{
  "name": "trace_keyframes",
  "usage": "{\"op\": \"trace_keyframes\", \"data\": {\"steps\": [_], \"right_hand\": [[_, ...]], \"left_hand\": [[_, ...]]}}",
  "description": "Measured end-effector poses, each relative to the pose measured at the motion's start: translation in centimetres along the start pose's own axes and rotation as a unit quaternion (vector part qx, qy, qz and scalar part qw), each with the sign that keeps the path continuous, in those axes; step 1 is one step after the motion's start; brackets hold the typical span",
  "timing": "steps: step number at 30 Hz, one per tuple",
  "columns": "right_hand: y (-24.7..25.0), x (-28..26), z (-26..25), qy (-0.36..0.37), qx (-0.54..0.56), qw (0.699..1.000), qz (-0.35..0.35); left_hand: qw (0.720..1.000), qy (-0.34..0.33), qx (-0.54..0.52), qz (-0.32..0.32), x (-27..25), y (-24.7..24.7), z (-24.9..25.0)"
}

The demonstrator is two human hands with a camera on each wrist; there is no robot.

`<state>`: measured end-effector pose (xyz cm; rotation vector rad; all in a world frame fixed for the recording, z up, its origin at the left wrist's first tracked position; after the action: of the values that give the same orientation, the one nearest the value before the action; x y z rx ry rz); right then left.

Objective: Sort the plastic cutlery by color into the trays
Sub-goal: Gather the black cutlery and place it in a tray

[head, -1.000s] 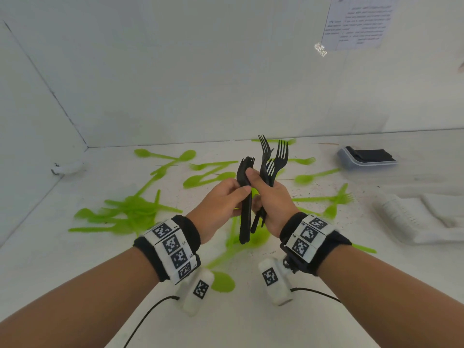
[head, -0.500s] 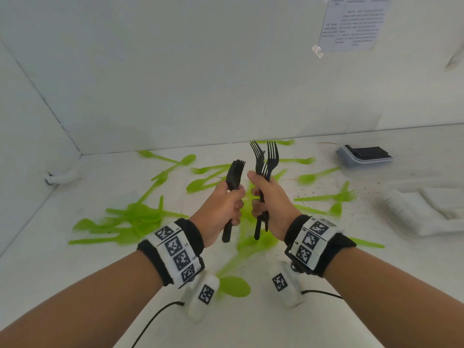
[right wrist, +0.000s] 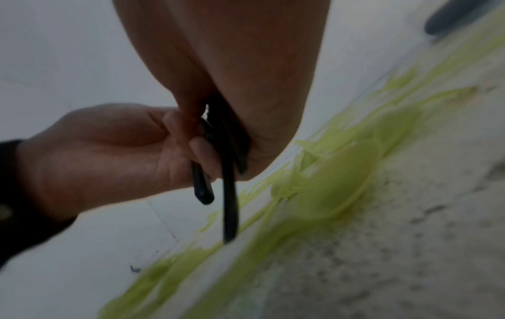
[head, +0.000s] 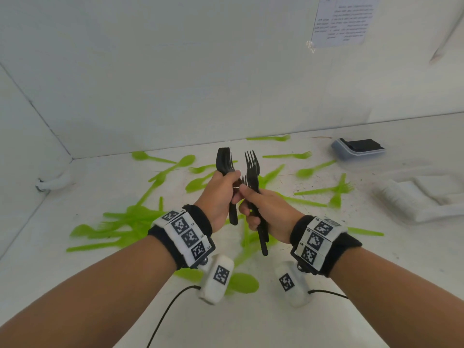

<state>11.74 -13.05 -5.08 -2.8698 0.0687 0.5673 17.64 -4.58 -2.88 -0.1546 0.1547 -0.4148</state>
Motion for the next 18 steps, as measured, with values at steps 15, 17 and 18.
{"op": "trace_keyframes", "data": {"steps": [15,17,18], "right_hand": [[4.0,-1.4,-1.8,0.093,-0.04,0.982,0.161],[4.7,-1.4,-2.5,0.109,-0.037,0.979,0.168],[4.8,-1.5,-2.8,0.113,-0.038,0.98,0.162]], "left_hand": [[0.997,-0.029,0.026,0.067,0.8,-1.6,-1.5],[0.997,-0.031,0.041,0.055,0.3,-3.0,-1.6],[0.997,-0.032,0.049,0.054,0.2,-3.7,-1.7]]}}
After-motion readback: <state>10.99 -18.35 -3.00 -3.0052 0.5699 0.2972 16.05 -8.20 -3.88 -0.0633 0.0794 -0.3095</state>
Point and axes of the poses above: each hand's wrist, its own x-axis towards the middle knuckle, its own y-axis out of the back of the hand, z = x × y, the point moved 8 cm from there along x, towards the middle knuckle, and after that the axes turned 7 degrees about -y, right-handed, at the moved point
